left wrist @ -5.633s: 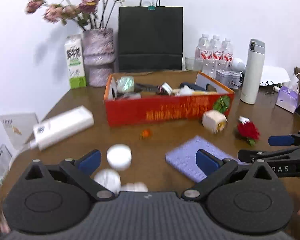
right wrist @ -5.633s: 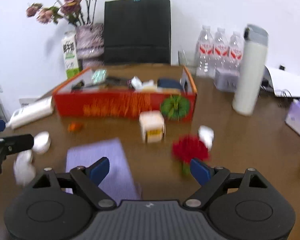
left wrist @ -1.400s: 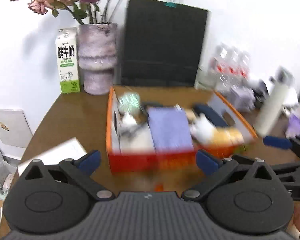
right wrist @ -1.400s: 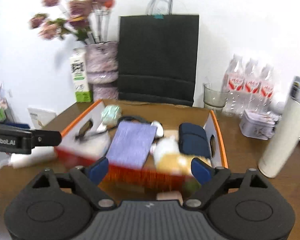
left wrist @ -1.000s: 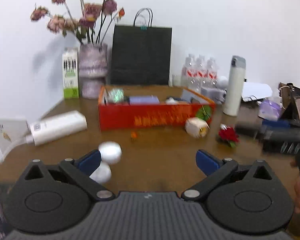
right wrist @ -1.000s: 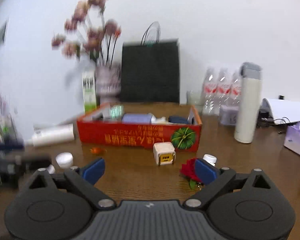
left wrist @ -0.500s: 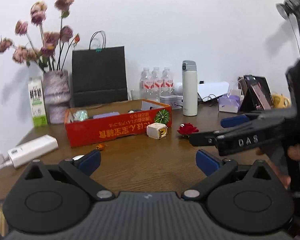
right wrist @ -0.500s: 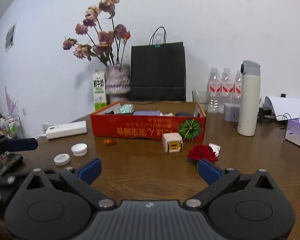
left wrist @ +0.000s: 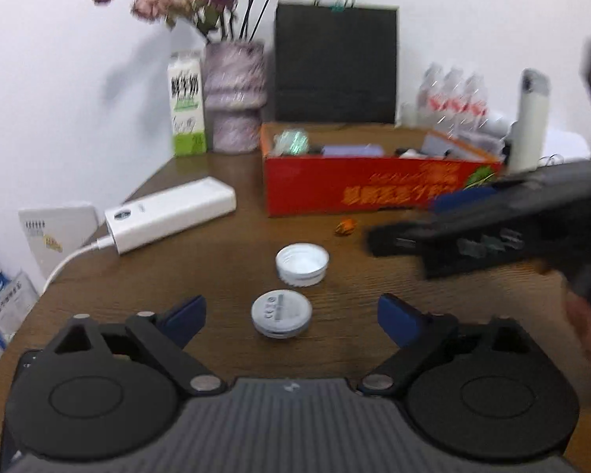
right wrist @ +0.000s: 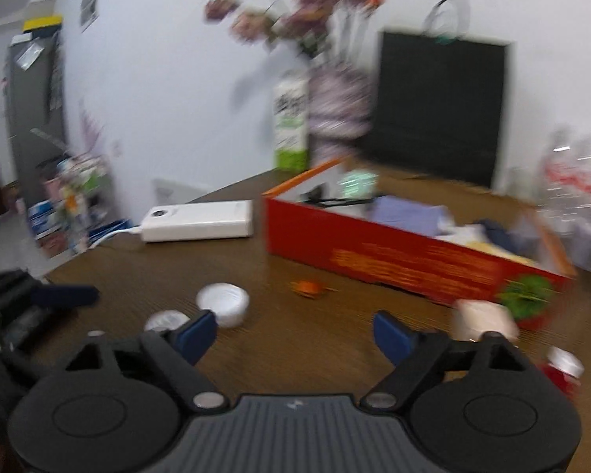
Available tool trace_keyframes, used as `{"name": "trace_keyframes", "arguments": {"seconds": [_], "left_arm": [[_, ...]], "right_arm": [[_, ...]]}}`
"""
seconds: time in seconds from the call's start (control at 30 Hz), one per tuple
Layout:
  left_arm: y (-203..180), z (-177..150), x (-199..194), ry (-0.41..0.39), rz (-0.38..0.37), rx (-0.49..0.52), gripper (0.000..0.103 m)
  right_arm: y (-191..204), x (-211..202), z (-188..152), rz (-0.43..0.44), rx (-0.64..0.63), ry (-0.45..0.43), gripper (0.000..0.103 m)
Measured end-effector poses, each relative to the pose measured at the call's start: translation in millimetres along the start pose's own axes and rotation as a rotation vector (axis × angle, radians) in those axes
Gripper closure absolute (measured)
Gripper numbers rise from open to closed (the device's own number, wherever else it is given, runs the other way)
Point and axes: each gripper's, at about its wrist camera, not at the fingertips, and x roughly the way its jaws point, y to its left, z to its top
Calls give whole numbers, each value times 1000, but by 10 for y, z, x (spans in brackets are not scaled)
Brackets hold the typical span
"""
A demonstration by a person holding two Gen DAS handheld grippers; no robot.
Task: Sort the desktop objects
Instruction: 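Grasp a white bottle cap with the right tool while the left tool grasps the labeled white disc, then carry both caps into the cardboard box and open both tools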
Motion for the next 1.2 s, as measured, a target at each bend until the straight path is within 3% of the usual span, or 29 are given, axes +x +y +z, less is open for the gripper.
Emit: {"name": "trace_keyframes", "arguments": {"seconds": [0.1, 0.2, 0.27, 0.3, 0.33, 0.5, 0.6, 0.77, 1.0, 1.2], "left_arm": [[52, 28, 151, 61, -18, -27, 21], [135, 46, 262, 119, -23, -60, 36], [134, 52, 277, 110, -18, -52, 51], [122, 48, 283, 104, -19, -40, 57], [106, 45, 290, 99, -18, -28, 63], [57, 10, 207, 82, -32, -9, 63], [0, -26, 23, 12, -35, -37, 63], [-264, -113, -236, -77, -22, 0, 63], [-425, -56, -566, -172, -80, -25, 63], [-545, 182, -624, -217, -142, -6, 63]], "right_arm": [[67, 393, 186, 78, 4, 62, 31], [157, 622, 234, 88, -30, 110, 40], [193, 695, 217, 90, -39, 126, 48], [198, 718, 196, 96, -35, 135, 61], [197, 726, 175, 98, -30, 141, 64], [55, 536, 63, 22, 5, 111, 64], [-127, 245, -54, -33, 57, 81, 64], [-350, -324, -352, -114, 146, 29, 64], [-388, -1049, -702, -200, 205, -41, 64], [-497, -1422, -616, -242, 211, -125, 64]]}}
